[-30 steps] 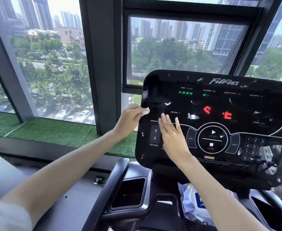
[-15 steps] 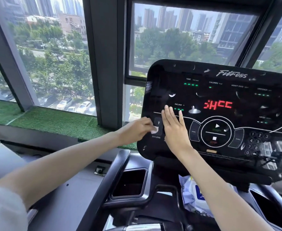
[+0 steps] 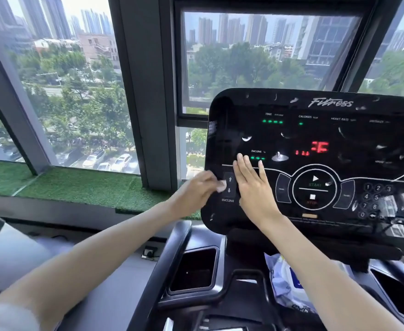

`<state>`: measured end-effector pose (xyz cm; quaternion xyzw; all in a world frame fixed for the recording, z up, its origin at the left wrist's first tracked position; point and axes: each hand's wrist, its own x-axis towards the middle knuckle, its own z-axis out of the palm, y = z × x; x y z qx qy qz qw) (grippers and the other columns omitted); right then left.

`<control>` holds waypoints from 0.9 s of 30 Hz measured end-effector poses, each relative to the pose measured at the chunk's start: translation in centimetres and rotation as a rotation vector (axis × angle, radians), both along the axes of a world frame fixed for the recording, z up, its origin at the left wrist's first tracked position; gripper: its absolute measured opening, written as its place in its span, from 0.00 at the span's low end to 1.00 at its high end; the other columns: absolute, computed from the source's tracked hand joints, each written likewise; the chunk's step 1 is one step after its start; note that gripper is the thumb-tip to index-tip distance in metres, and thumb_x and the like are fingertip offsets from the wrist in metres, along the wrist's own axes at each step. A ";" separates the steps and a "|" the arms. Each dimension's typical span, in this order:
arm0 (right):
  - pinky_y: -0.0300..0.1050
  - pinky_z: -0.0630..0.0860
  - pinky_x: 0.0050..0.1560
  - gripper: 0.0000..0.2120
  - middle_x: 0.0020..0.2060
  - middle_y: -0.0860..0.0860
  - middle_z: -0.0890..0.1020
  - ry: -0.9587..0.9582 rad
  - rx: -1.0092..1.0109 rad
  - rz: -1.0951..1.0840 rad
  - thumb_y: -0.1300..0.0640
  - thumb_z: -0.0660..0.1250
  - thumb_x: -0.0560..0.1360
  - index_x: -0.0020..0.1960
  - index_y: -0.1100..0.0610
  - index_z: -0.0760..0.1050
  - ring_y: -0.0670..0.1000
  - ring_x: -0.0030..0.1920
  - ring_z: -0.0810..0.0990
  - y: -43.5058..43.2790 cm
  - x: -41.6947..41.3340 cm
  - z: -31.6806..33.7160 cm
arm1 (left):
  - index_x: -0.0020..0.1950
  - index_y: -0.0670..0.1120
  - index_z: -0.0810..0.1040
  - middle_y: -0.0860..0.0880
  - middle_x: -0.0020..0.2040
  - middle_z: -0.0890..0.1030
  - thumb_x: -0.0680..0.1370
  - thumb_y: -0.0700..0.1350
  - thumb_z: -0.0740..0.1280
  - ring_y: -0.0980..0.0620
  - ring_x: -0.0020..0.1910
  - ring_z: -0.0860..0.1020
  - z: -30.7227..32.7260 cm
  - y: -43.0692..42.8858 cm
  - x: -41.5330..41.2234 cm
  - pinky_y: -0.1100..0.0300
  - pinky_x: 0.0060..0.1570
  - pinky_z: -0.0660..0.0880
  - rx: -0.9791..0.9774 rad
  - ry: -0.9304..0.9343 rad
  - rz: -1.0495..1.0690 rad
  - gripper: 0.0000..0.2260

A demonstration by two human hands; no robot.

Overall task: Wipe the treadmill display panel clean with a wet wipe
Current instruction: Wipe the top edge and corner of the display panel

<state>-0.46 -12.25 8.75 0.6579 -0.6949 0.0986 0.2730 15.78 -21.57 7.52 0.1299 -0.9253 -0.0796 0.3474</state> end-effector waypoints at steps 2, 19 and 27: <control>0.60 0.58 0.71 0.37 0.71 0.61 0.65 0.013 0.028 -0.008 0.71 0.69 0.61 0.70 0.68 0.64 0.58 0.71 0.63 0.1 0.0 0.1 | 0.52 0.40 0.81 0.45 0.44 0.77 0.75 0.31 0.63 0.50 0.43 0.74 -0.9 0.9 0.7 0.58 0.45 0.73 -0.086 -0.204 -0.104 0.10; 0.53 0.46 0.74 0.38 0.75 0.59 0.55 -0.084 0.024 -0.026 0.71 0.60 0.65 0.74 0.65 0.54 0.54 0.75 0.53 1.8 1.2 0.0 | 0.50 0.43 0.79 0.46 0.45 0.75 0.75 0.33 0.63 0.49 0.43 0.73 -0.8 1.3 0.5 0.51 0.40 0.76 -0.106 -0.239 0.003 0.08; 0.54 0.61 0.70 0.29 0.68 0.64 0.68 -0.132 0.148 -0.005 0.60 0.47 0.70 0.68 0.69 0.66 0.58 0.69 0.67 5.8 4.0 -8.8 | 0.52 0.39 0.80 0.46 0.45 0.77 0.77 0.32 0.63 0.51 0.43 0.75 -2.1 1.2 0.5 0.60 0.47 0.74 0.108 0.084 0.169 0.09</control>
